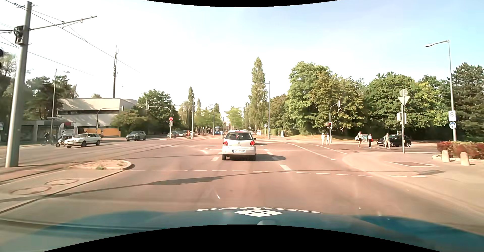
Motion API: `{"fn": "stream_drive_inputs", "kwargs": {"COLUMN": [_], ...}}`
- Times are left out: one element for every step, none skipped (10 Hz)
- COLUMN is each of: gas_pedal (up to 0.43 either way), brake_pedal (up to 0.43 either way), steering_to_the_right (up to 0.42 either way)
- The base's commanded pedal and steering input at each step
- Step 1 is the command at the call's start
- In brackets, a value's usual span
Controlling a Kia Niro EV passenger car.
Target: Follow the waypoints while adhering to traffic rules and regulations
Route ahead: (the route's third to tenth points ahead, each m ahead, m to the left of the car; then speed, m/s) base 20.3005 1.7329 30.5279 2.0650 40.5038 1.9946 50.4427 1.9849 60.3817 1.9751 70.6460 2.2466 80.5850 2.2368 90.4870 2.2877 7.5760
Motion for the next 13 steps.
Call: {"fn": "stream_drive_inputs", "kwargs": {"gas_pedal": [0.169, 0.169, 0.169, 0.169, 0.169, 0.169, 0.169, 0.169, 0.169, 0.169, 0.169, 0.169, 0.169], "brake_pedal": [0.0, 0.0, 0.0, 0.0, 0.0, 0.0, 0.0, 0.0, 0.0, 0.0, 0.0, 0.0, 0.0], "steering_to_the_right": [-0.014, -0.014, -0.014, -0.014, -0.014, -0.015, -0.015, -0.015, -0.015, -0.015, -0.015, -0.015, -0.015]}}
